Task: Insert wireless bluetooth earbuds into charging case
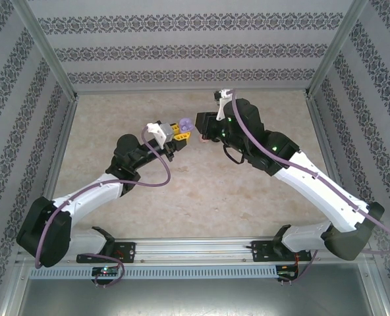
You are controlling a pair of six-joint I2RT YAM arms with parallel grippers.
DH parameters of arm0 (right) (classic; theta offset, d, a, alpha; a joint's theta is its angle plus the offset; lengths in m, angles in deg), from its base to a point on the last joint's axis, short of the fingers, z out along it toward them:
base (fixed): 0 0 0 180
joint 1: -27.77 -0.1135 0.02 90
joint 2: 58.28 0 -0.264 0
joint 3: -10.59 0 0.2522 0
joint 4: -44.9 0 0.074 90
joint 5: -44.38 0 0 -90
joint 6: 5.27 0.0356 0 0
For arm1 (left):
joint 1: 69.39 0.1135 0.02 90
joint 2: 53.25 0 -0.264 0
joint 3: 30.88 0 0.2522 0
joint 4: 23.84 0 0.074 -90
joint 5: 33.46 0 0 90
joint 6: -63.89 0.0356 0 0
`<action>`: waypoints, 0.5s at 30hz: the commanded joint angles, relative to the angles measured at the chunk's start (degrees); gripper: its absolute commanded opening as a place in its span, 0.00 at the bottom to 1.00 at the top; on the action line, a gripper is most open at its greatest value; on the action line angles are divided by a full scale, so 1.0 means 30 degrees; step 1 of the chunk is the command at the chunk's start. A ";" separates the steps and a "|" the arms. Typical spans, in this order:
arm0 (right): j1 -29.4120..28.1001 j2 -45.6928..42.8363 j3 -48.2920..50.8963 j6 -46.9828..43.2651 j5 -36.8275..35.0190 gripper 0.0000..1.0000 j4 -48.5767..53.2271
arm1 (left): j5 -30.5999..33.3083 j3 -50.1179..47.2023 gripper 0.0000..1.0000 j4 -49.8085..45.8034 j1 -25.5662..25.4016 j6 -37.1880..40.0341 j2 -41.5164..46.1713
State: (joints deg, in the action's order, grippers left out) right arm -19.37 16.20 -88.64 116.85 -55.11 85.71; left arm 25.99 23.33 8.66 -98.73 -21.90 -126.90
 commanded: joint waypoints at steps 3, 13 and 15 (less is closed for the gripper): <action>-0.0537 -0.0594 0.0989 -0.0990 -0.0806 0.21 -0.1594 | -0.0672 0.0999 0.00 0.0409 -0.0410 0.0560 -0.0439; -0.0636 -0.0380 0.2004 -0.0279 -0.0877 0.21 -0.2504 | -0.0690 0.1107 0.00 0.0459 -0.0605 0.0527 -0.0136; -0.0636 -0.0280 0.2006 -0.0242 -0.0823 0.21 -0.2656 | -0.0689 0.1111 0.00 0.0430 -0.0649 0.0502 -0.0076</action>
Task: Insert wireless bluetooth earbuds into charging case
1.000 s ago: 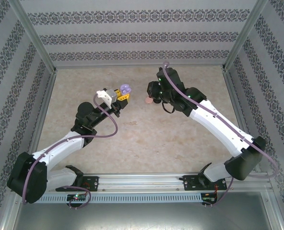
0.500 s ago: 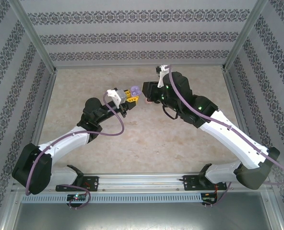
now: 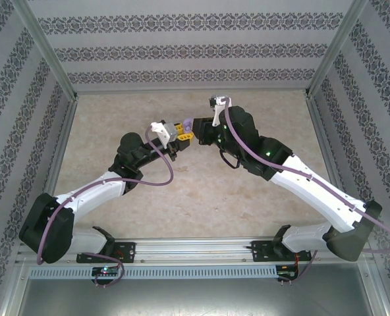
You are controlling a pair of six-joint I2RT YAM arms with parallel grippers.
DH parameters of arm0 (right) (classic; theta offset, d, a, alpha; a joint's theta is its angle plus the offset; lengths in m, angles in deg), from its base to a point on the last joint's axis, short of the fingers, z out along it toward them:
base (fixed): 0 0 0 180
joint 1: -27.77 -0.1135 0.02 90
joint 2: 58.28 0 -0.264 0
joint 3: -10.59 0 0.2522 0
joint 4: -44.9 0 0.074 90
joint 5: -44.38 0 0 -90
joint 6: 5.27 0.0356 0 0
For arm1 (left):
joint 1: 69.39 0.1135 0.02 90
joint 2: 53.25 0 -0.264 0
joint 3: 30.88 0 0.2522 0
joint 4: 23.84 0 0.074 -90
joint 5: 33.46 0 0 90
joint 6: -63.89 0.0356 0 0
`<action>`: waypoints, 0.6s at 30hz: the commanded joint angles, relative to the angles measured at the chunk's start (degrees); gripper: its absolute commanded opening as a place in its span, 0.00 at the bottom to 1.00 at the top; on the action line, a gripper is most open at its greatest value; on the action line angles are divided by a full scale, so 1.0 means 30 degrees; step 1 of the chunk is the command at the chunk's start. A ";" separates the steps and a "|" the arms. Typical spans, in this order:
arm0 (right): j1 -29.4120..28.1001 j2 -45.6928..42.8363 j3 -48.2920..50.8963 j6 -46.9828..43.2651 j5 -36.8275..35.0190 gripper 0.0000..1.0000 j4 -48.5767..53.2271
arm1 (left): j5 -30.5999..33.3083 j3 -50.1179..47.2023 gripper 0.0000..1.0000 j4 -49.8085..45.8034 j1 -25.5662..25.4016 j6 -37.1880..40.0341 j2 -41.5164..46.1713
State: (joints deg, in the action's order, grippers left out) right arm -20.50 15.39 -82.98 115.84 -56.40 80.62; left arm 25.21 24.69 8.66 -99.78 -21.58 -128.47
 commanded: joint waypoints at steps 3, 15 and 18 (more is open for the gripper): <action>-0.0257 0.0137 0.0068 0.0106 -0.0423 0.21 -0.1082 | -0.0401 0.0665 0.00 0.0430 -0.0357 0.0378 0.0529; -0.0229 0.0620 0.0145 0.0188 -0.0596 0.20 -0.1198 | -0.0310 0.0773 0.00 0.0488 -0.0570 0.0363 0.0800; -0.0200 0.0705 0.0177 0.0207 -0.0653 0.20 -0.1216 | -0.0293 0.0775 0.00 0.0513 -0.0622 0.0363 0.0940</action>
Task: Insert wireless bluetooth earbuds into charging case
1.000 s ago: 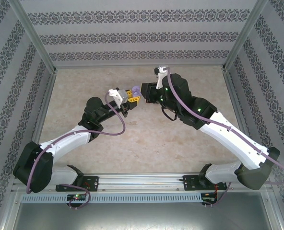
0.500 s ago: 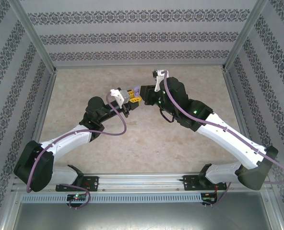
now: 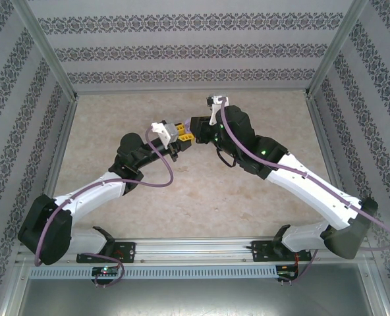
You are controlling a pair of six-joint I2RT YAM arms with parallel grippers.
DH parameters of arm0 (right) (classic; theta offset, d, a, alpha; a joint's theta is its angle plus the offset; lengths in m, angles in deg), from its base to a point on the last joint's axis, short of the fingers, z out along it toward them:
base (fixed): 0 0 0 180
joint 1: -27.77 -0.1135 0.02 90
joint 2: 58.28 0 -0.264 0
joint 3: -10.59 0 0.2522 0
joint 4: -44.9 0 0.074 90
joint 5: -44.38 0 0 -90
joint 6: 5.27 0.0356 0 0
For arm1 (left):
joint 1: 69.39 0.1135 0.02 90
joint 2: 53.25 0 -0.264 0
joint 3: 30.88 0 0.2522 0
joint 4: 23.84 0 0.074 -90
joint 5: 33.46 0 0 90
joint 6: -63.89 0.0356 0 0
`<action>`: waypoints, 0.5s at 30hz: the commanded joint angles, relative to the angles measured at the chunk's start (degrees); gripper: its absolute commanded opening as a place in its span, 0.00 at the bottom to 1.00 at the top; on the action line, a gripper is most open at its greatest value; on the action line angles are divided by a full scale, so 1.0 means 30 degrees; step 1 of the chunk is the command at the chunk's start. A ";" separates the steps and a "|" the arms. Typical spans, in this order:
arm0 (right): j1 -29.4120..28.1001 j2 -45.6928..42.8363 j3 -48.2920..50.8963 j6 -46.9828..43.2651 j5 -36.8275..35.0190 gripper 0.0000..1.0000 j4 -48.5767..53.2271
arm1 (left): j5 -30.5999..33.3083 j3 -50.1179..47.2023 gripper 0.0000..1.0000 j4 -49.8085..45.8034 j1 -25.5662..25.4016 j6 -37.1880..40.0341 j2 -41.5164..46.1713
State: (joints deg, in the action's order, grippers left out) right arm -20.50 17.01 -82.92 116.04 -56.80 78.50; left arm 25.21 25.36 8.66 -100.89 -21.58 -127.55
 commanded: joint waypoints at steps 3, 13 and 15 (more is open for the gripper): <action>-0.0144 0.0216 0.0211 0.0156 -0.0551 0.20 -0.0492 | -0.0279 0.0557 0.00 0.0477 -0.0309 0.0407 0.0729; -0.0001 0.0126 0.0624 0.0274 -0.0492 0.18 -0.0511 | -0.0173 0.0594 0.00 0.0351 -0.0339 0.0502 0.1001; 0.0032 0.0171 0.0625 0.0413 -0.0421 0.17 -0.0668 | -0.0178 0.0628 0.00 0.0342 -0.0367 0.0474 0.0950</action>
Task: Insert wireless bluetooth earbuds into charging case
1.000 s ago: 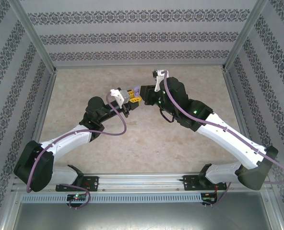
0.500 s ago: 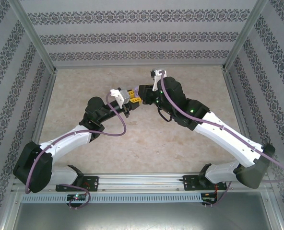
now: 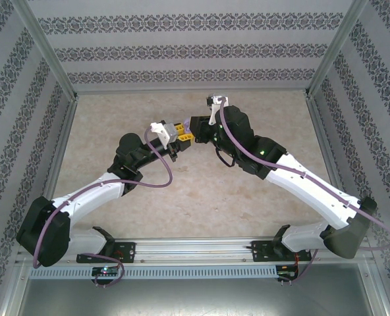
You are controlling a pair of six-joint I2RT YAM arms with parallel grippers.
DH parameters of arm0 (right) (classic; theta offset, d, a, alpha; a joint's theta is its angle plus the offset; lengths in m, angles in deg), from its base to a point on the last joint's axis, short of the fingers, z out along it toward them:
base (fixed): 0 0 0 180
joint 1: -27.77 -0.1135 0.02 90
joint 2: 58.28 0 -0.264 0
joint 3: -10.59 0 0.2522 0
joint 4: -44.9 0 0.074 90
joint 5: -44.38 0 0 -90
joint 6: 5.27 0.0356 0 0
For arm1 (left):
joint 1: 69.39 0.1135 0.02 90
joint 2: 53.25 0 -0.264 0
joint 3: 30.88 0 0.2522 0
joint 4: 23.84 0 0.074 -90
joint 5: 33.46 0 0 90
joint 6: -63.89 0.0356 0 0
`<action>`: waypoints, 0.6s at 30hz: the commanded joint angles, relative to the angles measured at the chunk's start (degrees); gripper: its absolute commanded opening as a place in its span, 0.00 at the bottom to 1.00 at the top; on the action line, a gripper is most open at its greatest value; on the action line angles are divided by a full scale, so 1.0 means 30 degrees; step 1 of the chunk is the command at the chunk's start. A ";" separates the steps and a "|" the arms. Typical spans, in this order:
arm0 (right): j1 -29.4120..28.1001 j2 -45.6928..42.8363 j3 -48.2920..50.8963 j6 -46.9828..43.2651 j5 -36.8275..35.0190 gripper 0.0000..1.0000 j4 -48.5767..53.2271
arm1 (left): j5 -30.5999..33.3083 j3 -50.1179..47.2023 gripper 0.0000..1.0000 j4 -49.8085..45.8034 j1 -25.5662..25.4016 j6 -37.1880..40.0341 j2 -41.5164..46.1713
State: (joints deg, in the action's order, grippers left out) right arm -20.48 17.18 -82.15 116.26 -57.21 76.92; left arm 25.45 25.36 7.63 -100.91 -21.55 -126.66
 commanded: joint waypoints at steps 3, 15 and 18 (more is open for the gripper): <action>0.0027 0.0130 0.0399 0.0433 -0.0102 0.16 -0.0361 | -0.0119 0.0632 0.00 0.0713 -0.0418 0.0445 0.0667; -0.0173 0.0130 0.1231 0.0652 0.0585 0.15 -0.0025 | 0.0392 0.0747 0.00 0.0976 -0.0448 0.0352 0.0651; -0.0250 0.0100 0.1453 0.0769 0.0684 0.15 -0.0023 | 0.0415 0.0797 0.00 0.0953 -0.0447 0.0356 0.0595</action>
State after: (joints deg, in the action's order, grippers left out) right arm -20.46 17.18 -79.70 117.57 -56.97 74.41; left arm 26.78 25.36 6.19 -100.96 -21.58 -126.59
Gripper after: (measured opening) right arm 0.154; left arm 0.207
